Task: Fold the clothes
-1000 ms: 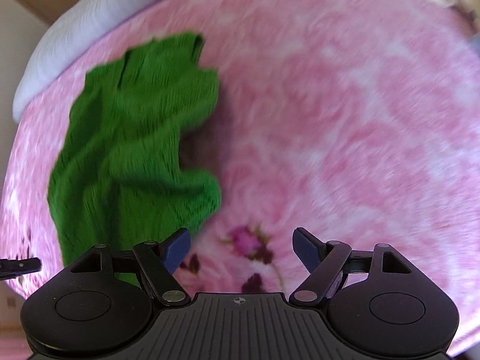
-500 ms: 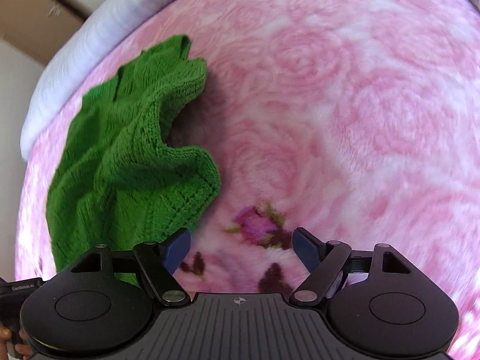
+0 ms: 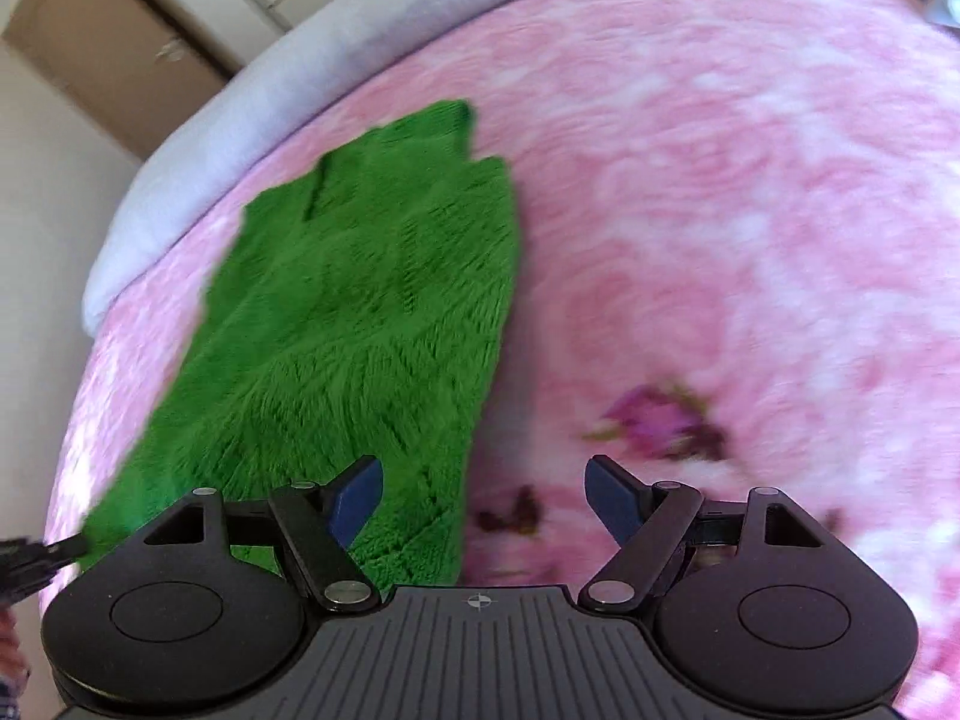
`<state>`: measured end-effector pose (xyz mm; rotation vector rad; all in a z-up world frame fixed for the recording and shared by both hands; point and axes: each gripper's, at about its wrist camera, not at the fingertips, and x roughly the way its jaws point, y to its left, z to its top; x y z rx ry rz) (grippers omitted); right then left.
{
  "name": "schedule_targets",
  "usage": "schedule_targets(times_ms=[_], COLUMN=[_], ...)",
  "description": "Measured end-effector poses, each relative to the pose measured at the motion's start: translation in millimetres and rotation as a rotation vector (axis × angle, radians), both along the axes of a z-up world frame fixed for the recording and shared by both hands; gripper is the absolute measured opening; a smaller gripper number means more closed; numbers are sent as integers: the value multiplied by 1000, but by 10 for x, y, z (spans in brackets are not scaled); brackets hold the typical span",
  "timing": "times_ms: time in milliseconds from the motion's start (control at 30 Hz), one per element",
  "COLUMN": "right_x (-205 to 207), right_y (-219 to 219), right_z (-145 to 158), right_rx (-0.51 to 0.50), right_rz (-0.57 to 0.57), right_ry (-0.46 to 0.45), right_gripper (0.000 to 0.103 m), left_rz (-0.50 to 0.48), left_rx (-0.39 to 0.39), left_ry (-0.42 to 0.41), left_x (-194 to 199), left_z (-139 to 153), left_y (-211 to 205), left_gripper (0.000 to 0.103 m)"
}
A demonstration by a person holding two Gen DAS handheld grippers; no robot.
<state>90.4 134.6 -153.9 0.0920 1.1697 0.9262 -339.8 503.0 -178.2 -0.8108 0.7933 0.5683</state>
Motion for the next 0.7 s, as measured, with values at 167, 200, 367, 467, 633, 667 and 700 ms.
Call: schedule_targets(times_ms=[167,200,367,467,633,667,700], right_x=[-230,-273,-595,-781,-640,-557,-464], right_y=[-27,-66,-51,-25,-233,-295,-364], right_z=[-226,-255,-304,-199,578,769,944], right_rx=[134,168,256,244,307,325,345], right_rz=[96,104,201,204,84,40,-11], right_ry=[-42,-46,-147,-208,-118,-82,-40], right_gripper=[78,78,59,26,16,13,12], left_rz=[-40,-35,-44,-85,-139,-138,-124], left_rx=[99,104,116,111,115,101,87], left_ry=[-44,-54,-109,-124,-224,-245,-237], left_x=[-76,-102,-234,-191,-182,-207,-244], left_z=[-249,-307,-509,-496,-11,51,20], left_y=[-100,-106,-203,-276,-388,-398,-409], left_gripper=[16,16,17,6,5,5,5])
